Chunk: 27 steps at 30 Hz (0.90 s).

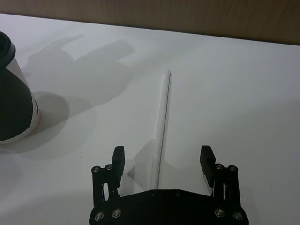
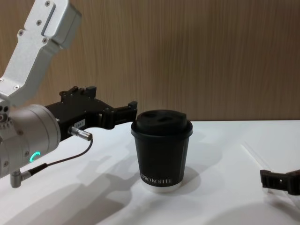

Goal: Pick up the straw with one hand, pass it to the other hand, and insert it into the cup.

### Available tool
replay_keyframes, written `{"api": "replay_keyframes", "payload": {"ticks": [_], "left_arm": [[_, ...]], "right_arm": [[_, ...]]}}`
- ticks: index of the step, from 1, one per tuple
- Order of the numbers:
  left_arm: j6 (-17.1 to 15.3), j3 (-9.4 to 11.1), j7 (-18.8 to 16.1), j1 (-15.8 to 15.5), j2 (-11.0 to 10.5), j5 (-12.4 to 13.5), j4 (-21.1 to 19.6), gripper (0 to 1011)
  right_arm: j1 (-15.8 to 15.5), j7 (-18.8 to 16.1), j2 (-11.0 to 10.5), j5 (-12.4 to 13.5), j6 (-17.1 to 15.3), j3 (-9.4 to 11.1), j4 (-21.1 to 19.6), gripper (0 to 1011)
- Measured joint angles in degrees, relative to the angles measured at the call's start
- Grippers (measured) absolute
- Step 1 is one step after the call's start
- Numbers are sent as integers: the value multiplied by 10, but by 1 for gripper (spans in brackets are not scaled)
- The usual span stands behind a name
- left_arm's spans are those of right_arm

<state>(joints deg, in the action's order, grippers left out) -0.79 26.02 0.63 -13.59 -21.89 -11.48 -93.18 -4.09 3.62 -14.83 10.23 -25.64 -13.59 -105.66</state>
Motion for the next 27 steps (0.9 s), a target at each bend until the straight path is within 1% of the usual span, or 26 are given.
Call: {"api": "replay_keyframes", "payload": {"ticks": [10,12,13,15,16,18,21,23,24,25,27], "left_arm": [[0,0,0,0,0,0,0,1003],[0,0,0,0,0,0,0,1003],[0,0,0,0,0,0,0,1003],[0,0,0,0,0,0,0,1003],[0,0,0,0,0,0,0,1003],[0,0,0,0,0,0,0,1003],[0,0,0,0,0,0,0,1003],[0,0,0,0,0,0,0,1003],[0,0,0,0,0,0,0,1003],[0,0,0,0,0,0,0,1003],[0,0,0,0,0,0,0,1003]], "right_arm": [[8,-9,3,1,-3,5,13,1001],[8,-10,4,1,-3,5,14,978],[8,-11,5,2,-3,6,15,949],[8,-12,5,2,-4,7,16,925],[8,-13,6,3,-4,8,17,882],[8,-15,7,3,-5,9,18,844],[7,-17,9,4,-5,10,19,732],[6,-18,9,4,-5,11,19,699],[6,-19,10,4,-5,11,20,655],[6,-20,10,4,-5,12,20,655],[5,-21,11,4,-4,12,20,556]]}}
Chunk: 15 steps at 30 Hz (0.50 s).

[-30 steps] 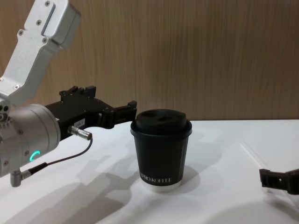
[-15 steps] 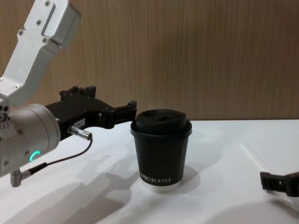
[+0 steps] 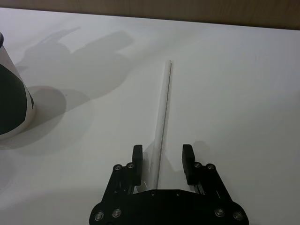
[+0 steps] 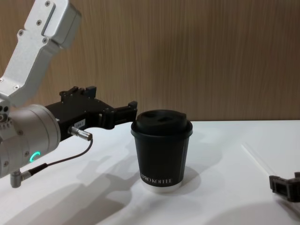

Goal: Pick up the straw with one hand, pass it to the other hand, and insert it into the cup.

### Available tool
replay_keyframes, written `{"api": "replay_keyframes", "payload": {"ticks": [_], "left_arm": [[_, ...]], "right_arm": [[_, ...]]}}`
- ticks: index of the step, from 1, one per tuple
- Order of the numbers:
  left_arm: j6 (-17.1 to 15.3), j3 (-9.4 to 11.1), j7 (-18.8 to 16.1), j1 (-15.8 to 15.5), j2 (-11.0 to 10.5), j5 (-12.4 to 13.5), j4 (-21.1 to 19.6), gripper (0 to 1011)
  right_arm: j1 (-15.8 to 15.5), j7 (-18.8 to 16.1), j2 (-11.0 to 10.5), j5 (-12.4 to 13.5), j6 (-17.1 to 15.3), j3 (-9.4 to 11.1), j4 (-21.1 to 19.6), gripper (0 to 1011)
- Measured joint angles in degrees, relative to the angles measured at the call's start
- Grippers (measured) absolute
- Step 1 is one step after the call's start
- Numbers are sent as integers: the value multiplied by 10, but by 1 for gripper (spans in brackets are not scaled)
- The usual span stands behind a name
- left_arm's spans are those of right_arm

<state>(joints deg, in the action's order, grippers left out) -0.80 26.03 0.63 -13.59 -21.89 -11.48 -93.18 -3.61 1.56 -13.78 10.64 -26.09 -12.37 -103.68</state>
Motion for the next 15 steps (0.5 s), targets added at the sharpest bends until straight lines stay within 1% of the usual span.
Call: {"api": "replay_keyframes", "payload": {"ticks": [1,2,3,4,5,8,10,11,13,14,15], "left_arm": [[0,0,0,0,0,0,0,1003],[0,0,0,0,0,0,0,1003],[0,0,0,0,0,0,0,1003],[0,0,0,0,0,0,0,1003],[0,0,0,0,0,0,0,1003],[0,0,0,0,0,0,0,1003],[0,0,0,0,0,0,0,1003],[0,0,0,0,0,0,0,1003],[0,0,0,0,0,0,0,1003],[0,0,0,0,0,0,0,1003],[0,0,0,0,0,0,0,1003]], "right_arm": [[-1,-1,1,0,0,0,0,513],[-1,-2,1,0,1,1,0,501],[-1,-2,1,0,1,1,0,450],[-2,-3,2,0,1,1,0,450],[-2,-4,2,0,2,2,0,389],[-3,-5,4,0,2,3,0,309],[-4,-6,5,0,3,3,0,229],[-5,-7,5,0,3,4,0,229],[-5,-9,6,0,3,4,0,117],[-6,-9,7,0,3,4,0,117],[-6,-9,7,0,3,4,0,86]]}}
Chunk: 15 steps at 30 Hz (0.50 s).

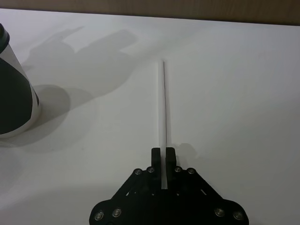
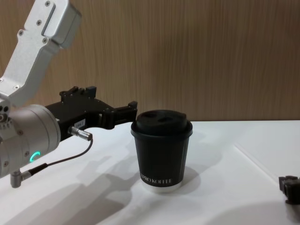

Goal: Pick up the straw with one hand, pass it to the other hand, and insert it into the cup.

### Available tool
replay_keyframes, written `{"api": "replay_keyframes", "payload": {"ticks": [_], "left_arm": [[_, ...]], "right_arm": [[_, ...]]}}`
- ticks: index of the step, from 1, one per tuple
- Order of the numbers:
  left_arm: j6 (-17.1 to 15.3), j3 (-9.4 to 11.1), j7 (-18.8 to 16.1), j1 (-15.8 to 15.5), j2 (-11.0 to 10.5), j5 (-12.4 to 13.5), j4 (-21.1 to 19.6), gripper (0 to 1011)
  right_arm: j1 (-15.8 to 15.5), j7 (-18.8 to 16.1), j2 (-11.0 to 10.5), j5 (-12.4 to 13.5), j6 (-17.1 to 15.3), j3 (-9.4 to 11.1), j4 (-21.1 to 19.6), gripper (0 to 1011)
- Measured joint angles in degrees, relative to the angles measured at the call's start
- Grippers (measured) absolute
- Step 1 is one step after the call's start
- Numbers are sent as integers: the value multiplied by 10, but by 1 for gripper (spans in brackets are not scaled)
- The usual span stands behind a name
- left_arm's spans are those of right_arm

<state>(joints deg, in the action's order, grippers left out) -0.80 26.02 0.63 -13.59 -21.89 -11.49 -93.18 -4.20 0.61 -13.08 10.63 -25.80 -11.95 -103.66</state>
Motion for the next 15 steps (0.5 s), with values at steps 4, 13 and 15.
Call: {"api": "replay_keyframes", "payload": {"ticks": [4,13,15], "left_arm": [[0,0,0,0,0,0,0,1003],[0,0,0,0,0,0,0,1003],[0,0,0,0,0,0,0,1002]], "right_arm": [[-1,-3,1,0,0,0,-1,36],[-4,-9,4,-2,1,1,-1,3],[-4,-10,5,-2,3,1,-2,2]]}}
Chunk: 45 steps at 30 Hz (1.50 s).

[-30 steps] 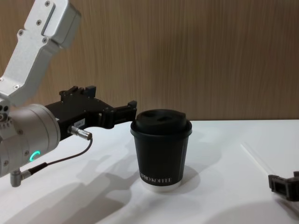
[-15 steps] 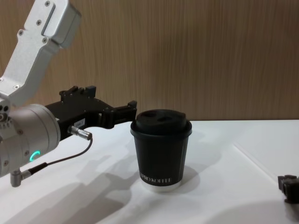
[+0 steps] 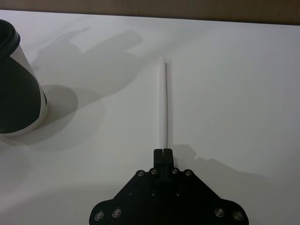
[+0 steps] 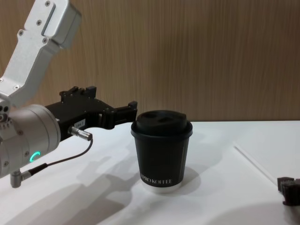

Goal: Pick up the straw with one hand, pass it to the other hand, and insert it into the cup.

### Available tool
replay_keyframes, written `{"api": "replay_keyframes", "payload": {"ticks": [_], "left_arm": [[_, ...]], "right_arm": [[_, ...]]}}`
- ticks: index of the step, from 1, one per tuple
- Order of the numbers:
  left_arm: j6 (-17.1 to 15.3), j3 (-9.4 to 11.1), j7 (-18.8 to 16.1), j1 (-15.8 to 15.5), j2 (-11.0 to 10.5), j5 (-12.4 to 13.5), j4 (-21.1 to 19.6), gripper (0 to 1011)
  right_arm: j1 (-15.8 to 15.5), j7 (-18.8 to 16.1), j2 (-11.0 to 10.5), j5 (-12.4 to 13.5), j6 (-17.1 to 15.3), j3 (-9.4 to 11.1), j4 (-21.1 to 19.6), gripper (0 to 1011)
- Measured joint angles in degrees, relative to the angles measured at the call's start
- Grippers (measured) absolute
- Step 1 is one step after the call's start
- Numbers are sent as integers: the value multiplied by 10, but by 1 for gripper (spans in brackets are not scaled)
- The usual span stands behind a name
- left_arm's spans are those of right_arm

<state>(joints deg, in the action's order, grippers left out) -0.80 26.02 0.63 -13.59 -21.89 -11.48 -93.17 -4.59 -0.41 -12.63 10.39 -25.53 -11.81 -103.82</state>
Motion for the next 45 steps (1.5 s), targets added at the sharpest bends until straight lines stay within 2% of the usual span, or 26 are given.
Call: {"api": "replay_keyframes", "payload": {"ticks": [9,25,35,40,45], "left_arm": [[0,0,0,0,0,0,0,1003],[0,0,0,0,0,0,0,1003],[0,0,0,0,0,0,0,1003],[0,0,0,0,0,0,0,1003],[0,0,0,0,0,0,0,1003]], "right_arm": [[1,-7,1,-5,22,3,-5,2],[14,-45,-14,-6,100,22,-27,2],[34,-97,-36,10,165,37,-31,2],[51,-142,-52,33,207,44,-24,2],[62,-170,-60,51,230,46,-18,2]]}}
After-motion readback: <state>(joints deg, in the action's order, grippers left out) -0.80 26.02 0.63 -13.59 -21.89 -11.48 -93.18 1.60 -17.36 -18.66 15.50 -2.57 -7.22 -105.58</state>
